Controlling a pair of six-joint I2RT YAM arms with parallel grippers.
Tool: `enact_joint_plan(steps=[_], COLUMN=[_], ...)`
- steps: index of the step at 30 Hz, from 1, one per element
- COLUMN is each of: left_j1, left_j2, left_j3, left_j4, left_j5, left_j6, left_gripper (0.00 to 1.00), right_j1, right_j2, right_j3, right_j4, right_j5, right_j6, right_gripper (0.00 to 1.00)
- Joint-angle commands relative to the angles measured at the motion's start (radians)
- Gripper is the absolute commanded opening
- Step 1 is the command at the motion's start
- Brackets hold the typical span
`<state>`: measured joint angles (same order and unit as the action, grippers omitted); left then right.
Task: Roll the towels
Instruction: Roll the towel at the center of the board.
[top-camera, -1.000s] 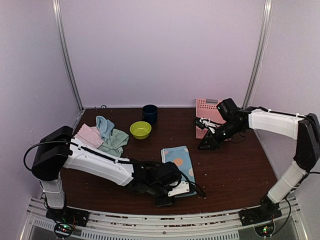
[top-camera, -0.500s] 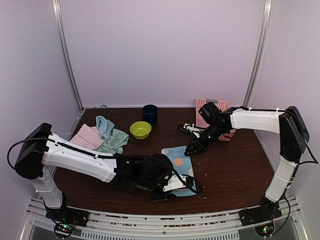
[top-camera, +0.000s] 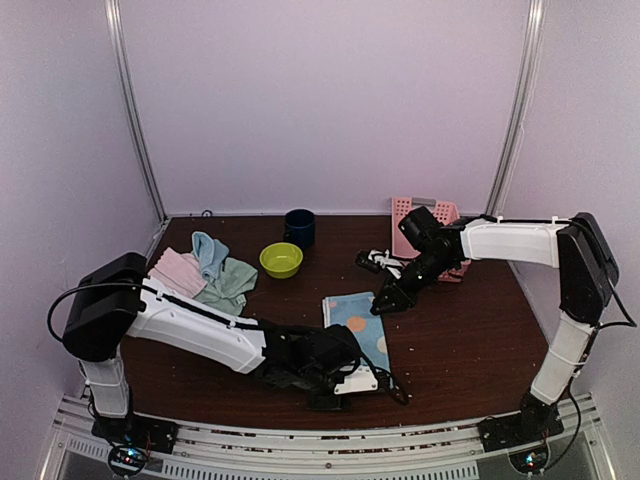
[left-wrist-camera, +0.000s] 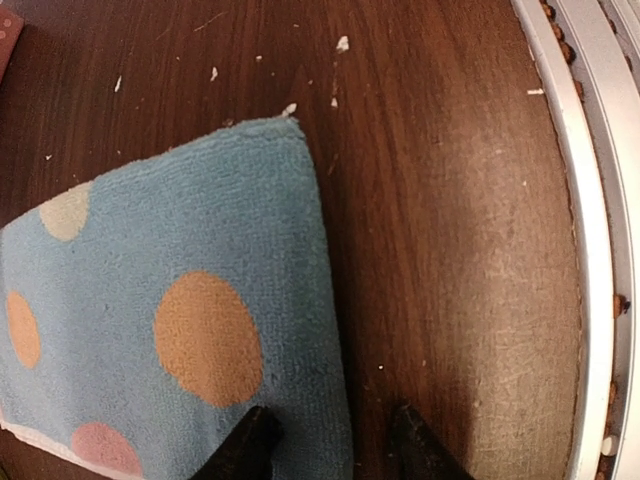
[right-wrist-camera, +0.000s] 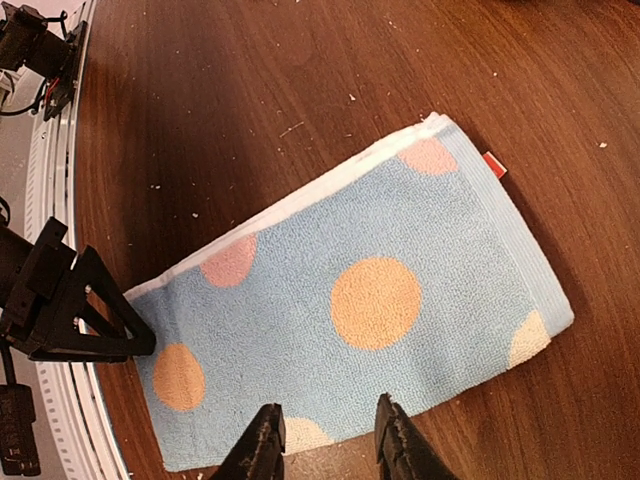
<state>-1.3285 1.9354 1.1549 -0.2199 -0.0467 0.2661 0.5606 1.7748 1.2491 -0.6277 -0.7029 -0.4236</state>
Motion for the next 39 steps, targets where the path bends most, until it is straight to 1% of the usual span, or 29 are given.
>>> enact_joint_plan(steps=[1,3,5,9,11,12,14,17,21,23,26,27,29,31,32,33,36,39], left_j1=[0.000,0.000,0.000,0.000,0.003,0.007,0.022,0.052,0.106,0.139,0.177,0.186,0.208,0.230,0.241,0.249,0.272,0.293], left_j2=[0.032,0.046,0.067,0.101,0.093,0.088,0.079,0.072,0.097,0.115,0.129,0.131,0.150,0.174,0.183,0.193,0.227,0.255], left_j3=[0.017,0.021,0.036,0.076,0.079,0.081,0.094,0.133,0.178,0.190,0.180,0.175,0.179,0.185,0.187,0.196,0.225,0.217], left_j4=[0.004,0.003,-0.009,-0.071,-0.077,-0.077,-0.083,-0.105,-0.122,-0.116,-0.057,-0.035,-0.023,-0.001,0.013,0.019,0.019,0.051], left_j5=[-0.042,-0.063,-0.072,-0.062,-0.038,-0.019,0.050,0.181,0.390,0.491,0.602,0.639,0.729,0.796,0.826,0.848,0.904,0.962], left_j6=[0.017,0.021,0.022,0.006,-0.004,-0.015,-0.041,-0.088,-0.154,-0.191,-0.257,-0.281,-0.330,-0.376,-0.399,-0.419,-0.475,-0.538], left_gripper=[0.43,0.40,0.36,0.21,0.14,0.11,0.08,0.05,0.03,0.03,0.02,0.02,0.02,0.02,0.02,0.02,0.02,0.02], right_j1=[-0.003,-0.004,-0.010,-0.045,-0.075,-0.090,-0.109,-0.135,-0.141,-0.140,-0.140,-0.141,-0.140,-0.137,-0.131,-0.126,-0.091,0.008], right_j2=[-0.022,-0.033,-0.051,-0.129,-0.209,-0.273,-0.403,-0.515,-0.568,-0.603,-0.683,-0.705,-0.745,-0.774,-0.778,-0.781,-0.756,-0.709], right_j3=[-0.006,-0.002,0.005,0.043,0.052,0.040,0.006,0.052,0.105,0.057,-0.073,-0.101,-0.153,-0.221,-0.252,-0.270,-0.296,-0.332], right_j4=[-0.008,-0.015,-0.023,-0.078,-0.102,-0.084,-0.003,-0.059,-0.254,-0.291,-0.266,-0.288,-0.352,-0.415,-0.441,-0.444,-0.444,-0.393], right_j5=[-0.013,-0.013,-0.013,-0.014,-0.006,-0.006,0.069,0.099,0.006,-0.017,0.046,0.063,0.081,0.094,0.110,0.129,0.123,0.161], right_j6=[-0.018,-0.017,-0.009,0.001,-0.007,0.008,0.090,0.093,-0.037,-0.083,-0.096,-0.120,-0.199,-0.313,-0.409,-0.430,-0.465,-0.464], right_gripper=[0.34,0.34,0.34,0.34,0.34,0.36,0.42,0.46,0.49,0.47,0.44,0.44,0.44,0.44,0.43,0.42,0.41,0.40])
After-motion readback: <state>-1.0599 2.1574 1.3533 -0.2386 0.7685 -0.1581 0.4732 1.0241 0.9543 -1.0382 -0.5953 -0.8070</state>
